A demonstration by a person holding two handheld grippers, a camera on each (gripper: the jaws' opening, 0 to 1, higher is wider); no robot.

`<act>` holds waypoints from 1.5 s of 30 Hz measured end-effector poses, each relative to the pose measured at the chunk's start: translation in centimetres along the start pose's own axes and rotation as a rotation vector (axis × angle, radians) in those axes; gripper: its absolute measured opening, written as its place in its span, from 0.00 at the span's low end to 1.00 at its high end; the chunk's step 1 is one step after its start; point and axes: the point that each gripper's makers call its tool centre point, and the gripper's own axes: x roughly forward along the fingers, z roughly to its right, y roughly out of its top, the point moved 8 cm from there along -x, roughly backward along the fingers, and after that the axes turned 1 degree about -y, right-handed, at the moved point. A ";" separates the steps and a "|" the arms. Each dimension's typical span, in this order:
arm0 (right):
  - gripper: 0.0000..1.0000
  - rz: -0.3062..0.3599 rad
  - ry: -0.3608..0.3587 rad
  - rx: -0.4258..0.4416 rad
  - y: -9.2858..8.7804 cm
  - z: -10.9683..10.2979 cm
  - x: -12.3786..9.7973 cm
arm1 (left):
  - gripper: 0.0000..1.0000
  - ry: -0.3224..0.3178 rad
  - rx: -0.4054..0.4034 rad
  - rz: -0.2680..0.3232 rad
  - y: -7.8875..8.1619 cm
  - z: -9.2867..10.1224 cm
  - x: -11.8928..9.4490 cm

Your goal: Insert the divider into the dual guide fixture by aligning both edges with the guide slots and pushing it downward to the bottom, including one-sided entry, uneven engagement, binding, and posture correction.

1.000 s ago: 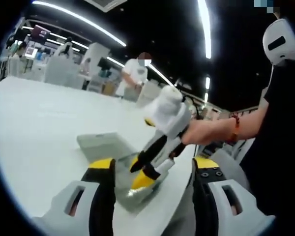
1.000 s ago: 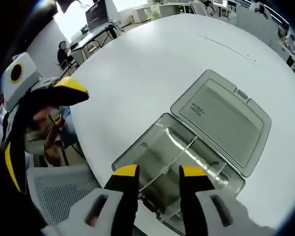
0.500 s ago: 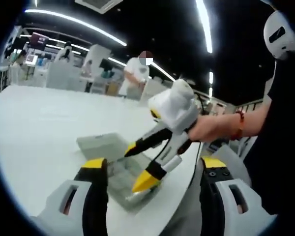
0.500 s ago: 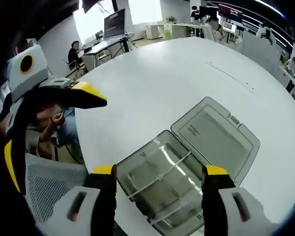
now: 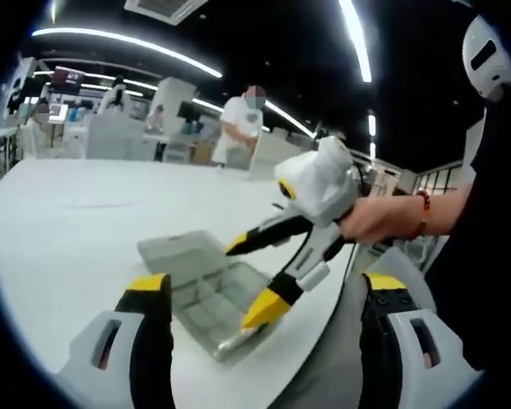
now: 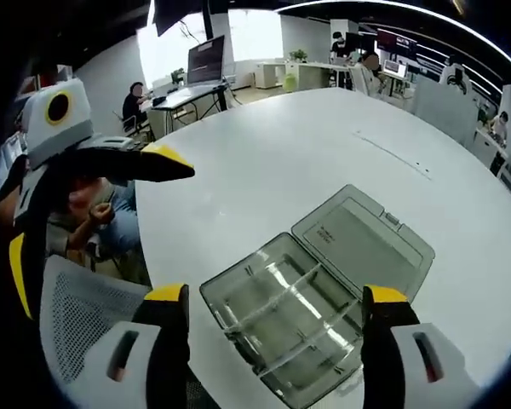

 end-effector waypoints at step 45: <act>0.75 0.210 -0.219 0.209 -8.9 7.3 -12.2 | 0.96 -0.157 0.072 -0.064 0.7 8.1 8.6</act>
